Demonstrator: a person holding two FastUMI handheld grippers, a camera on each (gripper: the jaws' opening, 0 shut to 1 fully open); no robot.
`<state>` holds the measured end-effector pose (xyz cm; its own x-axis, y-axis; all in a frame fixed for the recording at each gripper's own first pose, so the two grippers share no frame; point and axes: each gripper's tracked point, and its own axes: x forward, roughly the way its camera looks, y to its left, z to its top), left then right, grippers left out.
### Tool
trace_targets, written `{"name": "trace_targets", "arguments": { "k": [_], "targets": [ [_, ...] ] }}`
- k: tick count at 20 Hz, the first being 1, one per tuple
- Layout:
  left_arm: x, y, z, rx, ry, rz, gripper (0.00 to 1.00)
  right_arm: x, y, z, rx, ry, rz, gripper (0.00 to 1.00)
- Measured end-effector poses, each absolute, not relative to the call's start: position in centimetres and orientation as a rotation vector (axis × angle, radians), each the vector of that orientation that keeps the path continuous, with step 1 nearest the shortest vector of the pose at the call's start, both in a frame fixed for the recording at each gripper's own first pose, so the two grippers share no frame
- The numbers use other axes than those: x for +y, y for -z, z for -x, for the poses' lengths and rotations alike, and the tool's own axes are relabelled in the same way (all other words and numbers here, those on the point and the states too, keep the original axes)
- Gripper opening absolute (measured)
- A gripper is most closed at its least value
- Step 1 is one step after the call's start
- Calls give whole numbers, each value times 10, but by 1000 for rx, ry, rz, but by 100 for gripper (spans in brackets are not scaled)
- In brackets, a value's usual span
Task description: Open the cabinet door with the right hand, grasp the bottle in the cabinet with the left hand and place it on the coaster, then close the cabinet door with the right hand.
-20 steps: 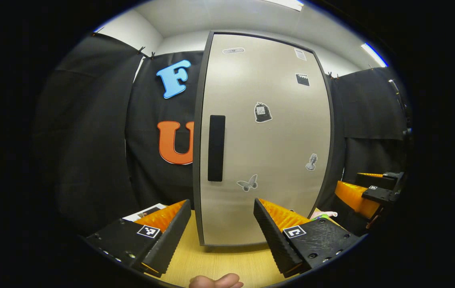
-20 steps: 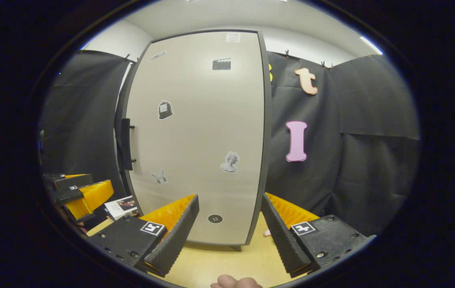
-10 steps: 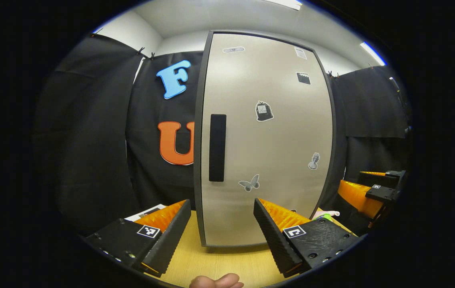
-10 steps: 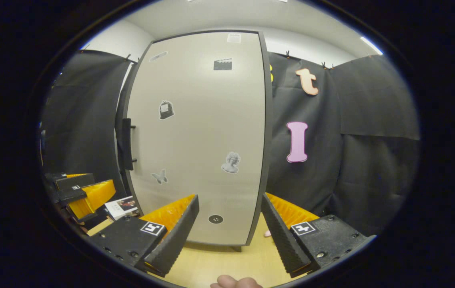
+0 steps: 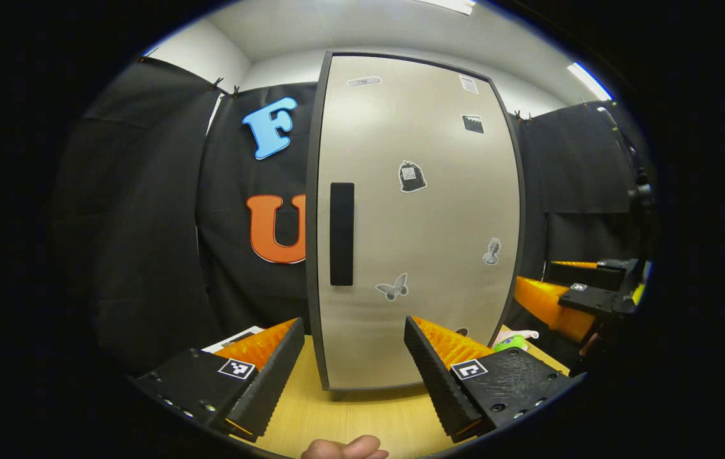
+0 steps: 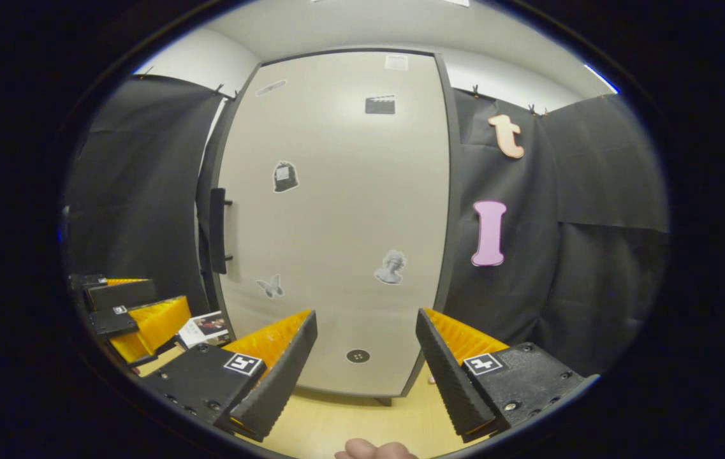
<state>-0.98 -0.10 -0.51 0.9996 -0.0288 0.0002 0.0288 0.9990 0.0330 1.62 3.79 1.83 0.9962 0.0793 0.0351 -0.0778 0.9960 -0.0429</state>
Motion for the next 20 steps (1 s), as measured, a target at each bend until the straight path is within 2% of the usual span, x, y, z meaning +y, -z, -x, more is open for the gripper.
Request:
{"name": "trace_targets", "arguments": {
  "k": [14, 20],
  "targets": [
    [56, 34, 116, -18, -34, -128, 95, 205, -24, -61, -72, -331, 154, 100],
    [70, 53, 140, 20, -79, -119, 96, 247, -43, -78, -111, -377, 149, 100]
  ]
}}
